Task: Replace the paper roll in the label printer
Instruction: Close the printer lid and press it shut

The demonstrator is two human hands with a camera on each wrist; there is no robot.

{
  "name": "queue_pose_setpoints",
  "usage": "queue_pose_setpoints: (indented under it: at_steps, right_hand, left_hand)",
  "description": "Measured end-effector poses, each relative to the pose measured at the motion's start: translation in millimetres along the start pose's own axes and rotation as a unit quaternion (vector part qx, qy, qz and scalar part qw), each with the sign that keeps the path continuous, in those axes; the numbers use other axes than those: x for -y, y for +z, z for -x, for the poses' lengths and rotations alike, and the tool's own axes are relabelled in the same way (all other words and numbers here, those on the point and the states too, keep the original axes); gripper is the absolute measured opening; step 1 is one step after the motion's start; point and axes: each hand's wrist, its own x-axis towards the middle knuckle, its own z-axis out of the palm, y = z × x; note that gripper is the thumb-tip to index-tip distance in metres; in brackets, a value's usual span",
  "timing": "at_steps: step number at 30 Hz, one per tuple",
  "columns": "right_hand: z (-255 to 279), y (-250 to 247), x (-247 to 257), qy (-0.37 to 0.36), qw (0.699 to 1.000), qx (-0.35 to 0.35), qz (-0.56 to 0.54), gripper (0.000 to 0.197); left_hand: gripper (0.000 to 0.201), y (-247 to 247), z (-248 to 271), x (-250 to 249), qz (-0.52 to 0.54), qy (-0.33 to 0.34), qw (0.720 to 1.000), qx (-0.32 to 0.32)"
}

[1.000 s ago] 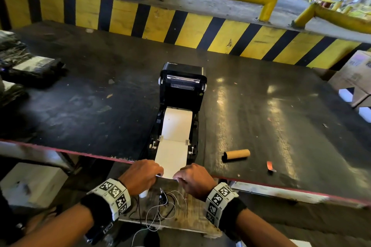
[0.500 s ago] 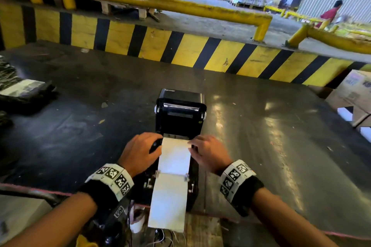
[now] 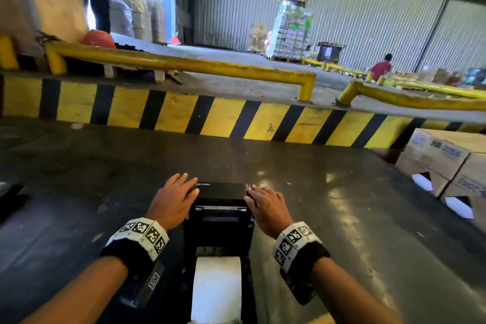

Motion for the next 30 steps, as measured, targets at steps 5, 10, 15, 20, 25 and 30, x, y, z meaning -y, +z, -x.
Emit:
queue_pose_setpoints:
  at_steps: [5, 10, 15, 20, 25, 30]
  right_hand:
    - [4.7, 7.0, -3.7, -0.008, 0.989, -0.124, -0.082, 0.037]
    - [21.7, 7.4, -6.2, -0.010, 0.969, -0.163, -0.188, 0.026]
    - [67.3, 14.8, -9.6, 0.009, 0.952, -0.073, -0.297, 0.057]
    - [121.0, 23.4, -6.9, -0.048, 0.946, -0.048, -0.318, 0.045]
    - [170.9, 48.9, -5.9, -0.063, 0.952, -0.022, -0.297, 0.050]
    - [208.3, 73.2, -4.2, -0.042, 0.978, 0.027, -0.204, 0.061]
  left_hand:
    - [0.024, 1.8, 6.6, 3.1, 0.103, 0.010, 0.994, -0.039]
    - [0.027, -5.1, 24.8, 7.0, 0.168, 0.027, 0.984, -0.043]
    - [0.038, -14.6, 58.3, 8.9, 0.234, 0.030, 0.972, 0.022]
    - [0.052, -5.7, 112.9, 10.3, 0.231, 0.027, 0.970, 0.068]
    - [0.041, 24.8, 177.0, 10.5, 0.175, 0.066, 0.982, 0.017]
    - [0.069, 56.0, 223.2, 12.4, 0.103, 0.056, 0.993, -0.006]
